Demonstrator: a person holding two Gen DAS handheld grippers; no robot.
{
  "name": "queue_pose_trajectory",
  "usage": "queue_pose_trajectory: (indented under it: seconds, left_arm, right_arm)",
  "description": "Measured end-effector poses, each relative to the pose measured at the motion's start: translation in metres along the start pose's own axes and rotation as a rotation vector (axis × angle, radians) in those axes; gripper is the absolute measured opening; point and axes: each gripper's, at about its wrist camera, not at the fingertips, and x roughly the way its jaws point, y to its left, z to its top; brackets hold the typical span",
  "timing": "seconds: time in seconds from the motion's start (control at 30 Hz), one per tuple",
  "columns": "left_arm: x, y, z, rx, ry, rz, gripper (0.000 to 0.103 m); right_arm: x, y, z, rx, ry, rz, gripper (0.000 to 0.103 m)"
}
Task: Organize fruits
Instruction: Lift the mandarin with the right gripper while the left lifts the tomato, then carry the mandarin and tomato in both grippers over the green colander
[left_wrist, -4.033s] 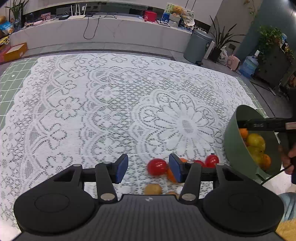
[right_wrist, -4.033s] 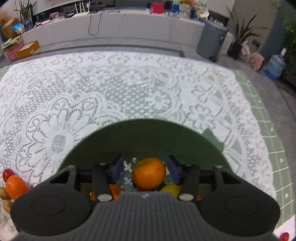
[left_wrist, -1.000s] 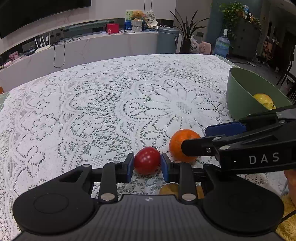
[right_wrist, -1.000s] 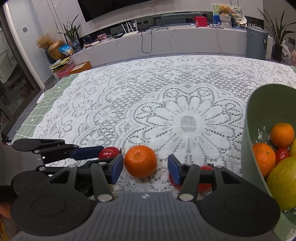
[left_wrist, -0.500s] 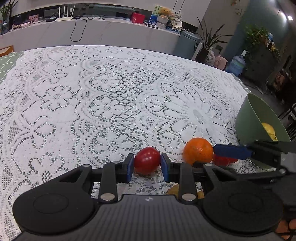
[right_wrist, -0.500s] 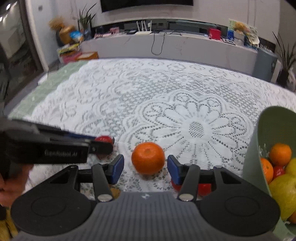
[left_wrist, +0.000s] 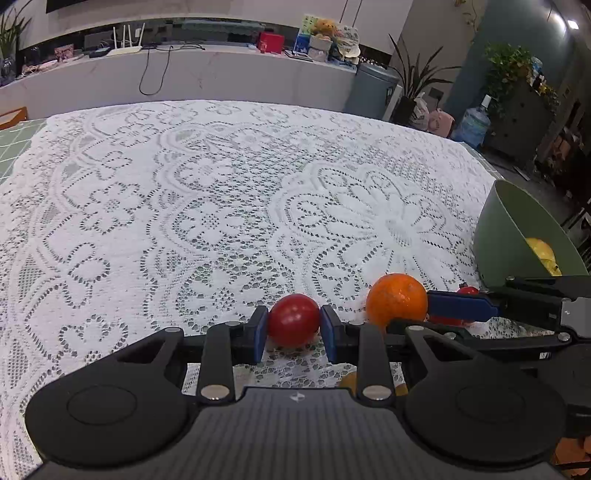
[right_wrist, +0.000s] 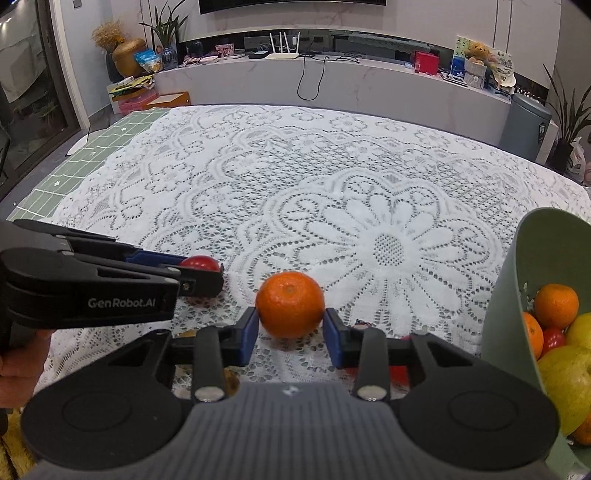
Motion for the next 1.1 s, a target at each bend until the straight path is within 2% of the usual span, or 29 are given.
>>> queue_pose_trajectory:
  seconds: [0.13, 0.4, 0.63, 0.7, 0.8, 0.93, 1.0, 1.03, 1.1]
  left_arm:
    - [-0.008, -0.003, -0.002, -0.016, -0.005, -0.014, 0.034]
    - [-0.026, -0.011, -0.002, -0.053, -0.002, 0.025, 0.034]
    - [-0.048, -0.027, -0.001, -0.069, -0.015, 0.031, 0.034]
    - [-0.051, -0.033, 0.0, -0.07, -0.014, 0.027, 0.034]
    - [-0.054, -0.043, -0.002, -0.055, -0.005, 0.03, 0.034]
    - [-0.053, -0.046, -0.008, -0.067, 0.017, 0.032, 0.034]
    - [-0.053, -0.044, -0.011, -0.082, 0.027, 0.037, 0.034]
    - [-0.053, -0.043, -0.013, -0.086, 0.03, 0.042, 0.034]
    - [-0.055, -0.041, -0.015, -0.09, 0.032, 0.055, 0.034]
  right_arm:
    - [-0.004, -0.001, 0.0, 0.01, -0.019, -0.003, 0.034]
    - [-0.022, 0.0, 0.0, 0.009, -0.082, 0.004, 0.033]
    - [-0.045, -0.002, -0.002, 0.02, -0.119, 0.023, 0.027]
    - [-0.051, -0.004, -0.003, 0.024, -0.124, 0.03, 0.0]
    - [-0.054, -0.009, -0.004, 0.046, -0.109, 0.027, 0.0]
    - [-0.049, -0.02, -0.009, 0.102, -0.043, 0.046, 0.0]
    - [-0.048, -0.025, -0.011, 0.124, -0.025, 0.047, 0.004]
    - [-0.049, -0.027, -0.013, 0.136, -0.024, 0.042, 0.008]
    - [-0.051, -0.029, -0.013, 0.146, -0.035, 0.048, 0.026]
